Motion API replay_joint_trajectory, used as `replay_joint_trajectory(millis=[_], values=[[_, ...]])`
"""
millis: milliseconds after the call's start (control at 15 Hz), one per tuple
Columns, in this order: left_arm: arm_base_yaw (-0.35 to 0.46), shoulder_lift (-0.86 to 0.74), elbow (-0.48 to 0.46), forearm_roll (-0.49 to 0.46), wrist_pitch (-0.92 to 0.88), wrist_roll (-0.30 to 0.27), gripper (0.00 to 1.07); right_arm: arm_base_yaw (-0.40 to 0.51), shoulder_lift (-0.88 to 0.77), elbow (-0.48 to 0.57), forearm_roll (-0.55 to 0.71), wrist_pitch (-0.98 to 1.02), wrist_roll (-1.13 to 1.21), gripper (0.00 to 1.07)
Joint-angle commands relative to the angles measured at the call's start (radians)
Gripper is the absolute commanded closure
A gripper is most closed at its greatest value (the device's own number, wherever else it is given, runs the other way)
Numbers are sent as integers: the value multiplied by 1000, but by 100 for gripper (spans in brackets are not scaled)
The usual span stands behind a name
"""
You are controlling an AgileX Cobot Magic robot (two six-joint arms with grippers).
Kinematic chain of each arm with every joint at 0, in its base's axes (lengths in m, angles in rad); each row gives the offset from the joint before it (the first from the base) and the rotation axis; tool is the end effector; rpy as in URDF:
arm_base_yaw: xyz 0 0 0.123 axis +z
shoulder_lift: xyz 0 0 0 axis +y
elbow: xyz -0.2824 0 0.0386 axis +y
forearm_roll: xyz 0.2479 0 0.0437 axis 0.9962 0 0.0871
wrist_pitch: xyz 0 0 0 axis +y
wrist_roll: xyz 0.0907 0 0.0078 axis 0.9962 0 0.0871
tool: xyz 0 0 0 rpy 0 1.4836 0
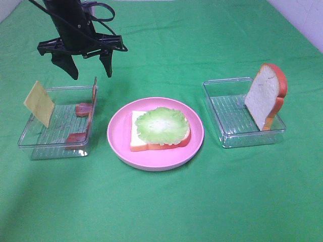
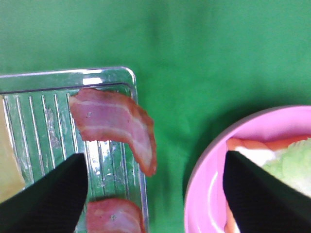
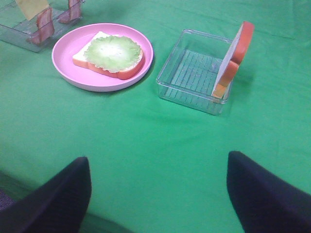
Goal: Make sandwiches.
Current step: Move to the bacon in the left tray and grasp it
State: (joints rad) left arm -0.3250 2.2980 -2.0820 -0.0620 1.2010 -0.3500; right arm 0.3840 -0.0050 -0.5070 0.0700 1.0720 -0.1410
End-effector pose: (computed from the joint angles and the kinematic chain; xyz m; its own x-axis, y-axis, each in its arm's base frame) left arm 0.4624 -0.1614 0.2096 -0.9778 -0.0539 -0.2025 -0.0257 0.9899 -0.1393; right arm -0.0086 0.0026 0.2783 -0.3734 -0.2663 -0.8886 -0.4674 0.8814 -0.0678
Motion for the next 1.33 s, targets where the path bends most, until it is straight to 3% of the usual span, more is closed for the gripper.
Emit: replay_joint_trajectory(millis=[67, 400, 600, 733, 1000, 1067, 1133, 1333], values=[[0, 39, -24, 1, 18, -3, 39, 1, -16, 4, -1, -10, -11, 33], [1, 88, -32, 11, 12, 22, 41, 1, -16, 4, -1, -10, -11, 33], [1, 88, -32, 33, -7, 22, 54, 1, -16, 4, -1, -10, -11, 33], [1, 88, -32, 36, -9, 22, 69, 1, -16, 4, -1, -10, -11, 33], [3, 93, -32, 44, -7, 24, 83, 1, -16, 4, -1, -10, -11, 33], [3, 105, -32, 48, -3, 24, 98, 1, -16, 4, -1, -10, -11, 33], [3, 105, -32, 47, -4, 24, 107, 1, -16, 4, -1, -10, -11, 33], [3, 105, -32, 47, -8, 24, 107, 1, -16, 4, -1, -10, -11, 33]])
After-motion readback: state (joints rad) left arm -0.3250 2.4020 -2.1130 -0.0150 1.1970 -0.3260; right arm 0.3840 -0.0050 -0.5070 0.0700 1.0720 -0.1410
